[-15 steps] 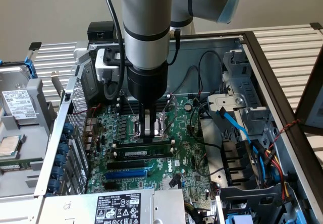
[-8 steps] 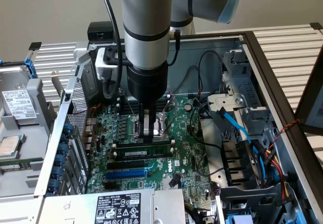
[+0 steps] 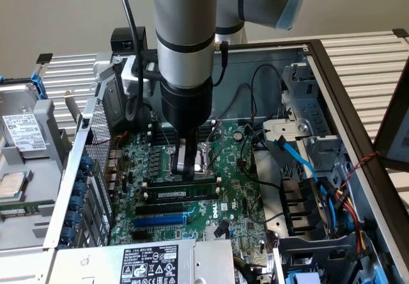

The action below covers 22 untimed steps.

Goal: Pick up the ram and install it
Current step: 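Press down the ram until it locks into place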

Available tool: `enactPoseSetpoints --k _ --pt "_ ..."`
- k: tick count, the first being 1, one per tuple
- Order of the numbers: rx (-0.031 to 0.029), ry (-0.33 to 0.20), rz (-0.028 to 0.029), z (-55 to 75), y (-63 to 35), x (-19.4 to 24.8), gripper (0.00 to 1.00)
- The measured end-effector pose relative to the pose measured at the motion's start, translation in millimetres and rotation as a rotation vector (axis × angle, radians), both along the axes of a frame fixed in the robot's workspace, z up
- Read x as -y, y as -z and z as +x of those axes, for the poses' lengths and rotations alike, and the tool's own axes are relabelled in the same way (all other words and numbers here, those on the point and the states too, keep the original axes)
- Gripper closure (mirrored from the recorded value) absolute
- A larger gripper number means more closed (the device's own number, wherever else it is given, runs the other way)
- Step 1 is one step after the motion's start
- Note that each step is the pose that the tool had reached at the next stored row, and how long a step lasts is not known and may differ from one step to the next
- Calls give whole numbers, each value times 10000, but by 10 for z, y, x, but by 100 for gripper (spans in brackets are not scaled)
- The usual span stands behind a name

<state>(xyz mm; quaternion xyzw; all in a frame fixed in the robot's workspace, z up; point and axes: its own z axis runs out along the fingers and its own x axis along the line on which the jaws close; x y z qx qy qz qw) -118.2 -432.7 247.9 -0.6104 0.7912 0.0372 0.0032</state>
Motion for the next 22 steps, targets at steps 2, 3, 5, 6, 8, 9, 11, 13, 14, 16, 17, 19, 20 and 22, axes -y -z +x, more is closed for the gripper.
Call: enactPoseSetpoints --k 2,3,5,6,8,9,11,13,14,16,17,19,20,22 --pt "0 350 0 0 0 0 90" --pt "0 546 0 0 0 0 90" --pt "0 889 0 0 1 0 90" --pt "0 1062 0 0 1 0 90" --pt "0 1421 0 0 2 0 90" --pt "0 1595 0 0 2 0 90" --pt "0 1944 0 0 2 0 90" --pt "1 2300 0 0 3 0 90" --pt "0 2482 0 0 3 0 90" --pt "0 2842 0 0 4 0 90" --pt "0 3017 1 0 4 0 90" --pt "0 3374 0 0 5 0 90" --pt "0 3542 0 0 5 0 90" --pt "0 3909 0 0 5 0 90"
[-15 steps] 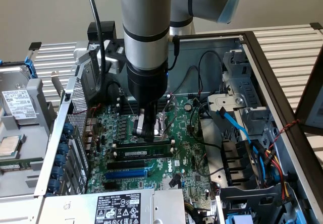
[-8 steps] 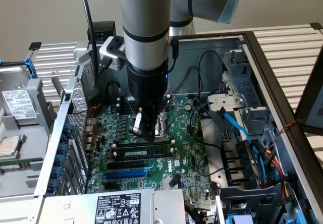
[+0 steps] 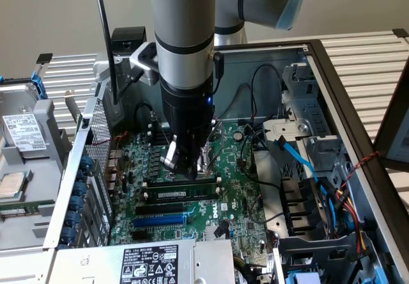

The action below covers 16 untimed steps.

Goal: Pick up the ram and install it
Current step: 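Press down the ram until it locks into place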

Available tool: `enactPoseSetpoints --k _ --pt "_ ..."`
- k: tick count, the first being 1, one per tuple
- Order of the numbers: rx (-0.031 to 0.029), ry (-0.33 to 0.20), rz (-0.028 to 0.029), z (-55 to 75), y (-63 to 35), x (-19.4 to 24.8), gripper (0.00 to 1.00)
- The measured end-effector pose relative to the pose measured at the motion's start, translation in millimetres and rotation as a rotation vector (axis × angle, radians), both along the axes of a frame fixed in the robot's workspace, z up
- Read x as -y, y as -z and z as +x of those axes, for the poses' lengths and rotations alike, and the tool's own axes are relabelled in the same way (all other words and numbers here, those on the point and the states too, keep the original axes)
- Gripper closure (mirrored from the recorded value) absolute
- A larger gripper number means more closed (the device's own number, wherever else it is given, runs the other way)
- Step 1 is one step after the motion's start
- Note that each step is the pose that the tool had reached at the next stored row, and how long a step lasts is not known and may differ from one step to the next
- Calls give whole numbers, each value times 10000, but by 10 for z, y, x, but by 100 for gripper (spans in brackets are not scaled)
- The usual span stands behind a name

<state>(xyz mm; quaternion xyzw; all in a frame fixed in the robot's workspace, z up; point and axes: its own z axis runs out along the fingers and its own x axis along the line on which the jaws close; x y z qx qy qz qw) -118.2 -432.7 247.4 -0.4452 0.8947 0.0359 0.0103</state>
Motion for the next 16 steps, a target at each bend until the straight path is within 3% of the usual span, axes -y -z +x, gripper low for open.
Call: enactPoseSetpoints --k 16 --pt "1 2826 0 0 9 0 90"
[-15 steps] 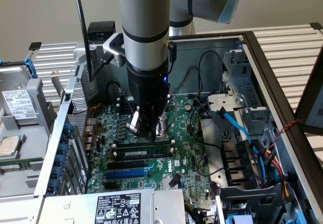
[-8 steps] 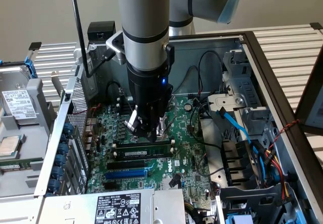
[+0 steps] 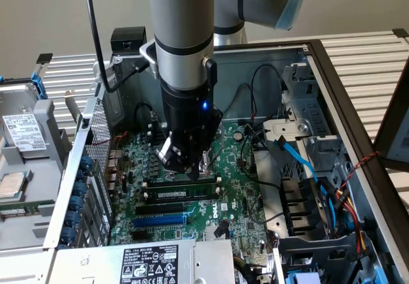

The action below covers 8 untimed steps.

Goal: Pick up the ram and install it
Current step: 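Press down the ram until it locks into place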

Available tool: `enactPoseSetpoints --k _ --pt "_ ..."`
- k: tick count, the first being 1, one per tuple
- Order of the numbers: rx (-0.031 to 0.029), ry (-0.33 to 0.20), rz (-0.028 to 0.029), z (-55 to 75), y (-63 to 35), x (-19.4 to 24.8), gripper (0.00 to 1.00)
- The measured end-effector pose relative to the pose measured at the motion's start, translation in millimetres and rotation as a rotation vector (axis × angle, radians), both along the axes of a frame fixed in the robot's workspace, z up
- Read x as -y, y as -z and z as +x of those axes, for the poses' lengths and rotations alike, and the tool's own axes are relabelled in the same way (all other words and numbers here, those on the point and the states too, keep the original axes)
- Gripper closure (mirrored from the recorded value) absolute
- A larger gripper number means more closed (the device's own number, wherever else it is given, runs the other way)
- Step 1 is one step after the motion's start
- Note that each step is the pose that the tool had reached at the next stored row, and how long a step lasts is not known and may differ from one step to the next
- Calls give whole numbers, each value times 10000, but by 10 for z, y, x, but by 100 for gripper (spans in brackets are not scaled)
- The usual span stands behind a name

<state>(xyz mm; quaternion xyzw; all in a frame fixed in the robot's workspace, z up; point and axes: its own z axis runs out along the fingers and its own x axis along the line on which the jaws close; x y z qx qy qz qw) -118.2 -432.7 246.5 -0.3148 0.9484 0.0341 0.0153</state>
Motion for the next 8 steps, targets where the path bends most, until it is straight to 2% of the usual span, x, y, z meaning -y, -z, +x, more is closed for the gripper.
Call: enactPoseSetpoints --k 8 --pt "0 1431 0 0 5 0 90"
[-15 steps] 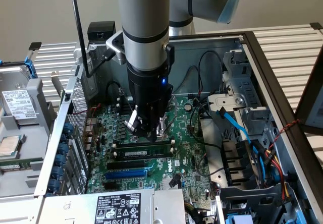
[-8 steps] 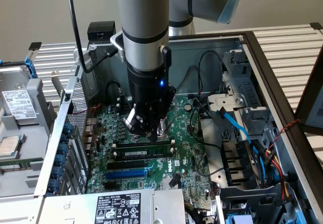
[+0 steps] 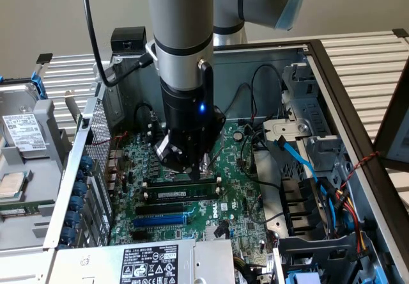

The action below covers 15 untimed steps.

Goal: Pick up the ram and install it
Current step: 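Press down the ram until it locks into place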

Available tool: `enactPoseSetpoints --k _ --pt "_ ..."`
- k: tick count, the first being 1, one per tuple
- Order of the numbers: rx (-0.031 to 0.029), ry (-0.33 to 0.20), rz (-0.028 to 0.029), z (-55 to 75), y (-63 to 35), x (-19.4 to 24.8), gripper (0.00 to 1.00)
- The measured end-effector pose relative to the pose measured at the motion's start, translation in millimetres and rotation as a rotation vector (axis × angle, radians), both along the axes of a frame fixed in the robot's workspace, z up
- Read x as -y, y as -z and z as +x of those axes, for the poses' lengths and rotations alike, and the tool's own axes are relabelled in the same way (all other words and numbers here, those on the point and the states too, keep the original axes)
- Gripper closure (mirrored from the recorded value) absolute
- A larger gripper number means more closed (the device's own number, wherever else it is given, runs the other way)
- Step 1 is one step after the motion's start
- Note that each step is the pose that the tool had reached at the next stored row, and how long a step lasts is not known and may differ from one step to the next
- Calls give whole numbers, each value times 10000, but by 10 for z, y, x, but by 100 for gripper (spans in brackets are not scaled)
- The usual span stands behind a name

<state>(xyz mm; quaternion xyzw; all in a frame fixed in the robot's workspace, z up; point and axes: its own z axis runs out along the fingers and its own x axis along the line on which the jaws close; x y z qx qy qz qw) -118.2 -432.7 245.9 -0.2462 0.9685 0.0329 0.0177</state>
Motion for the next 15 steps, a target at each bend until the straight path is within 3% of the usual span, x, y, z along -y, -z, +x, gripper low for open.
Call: enactPoseSetpoints --k 15 --pt "0 2721 1 0 11 0 90"
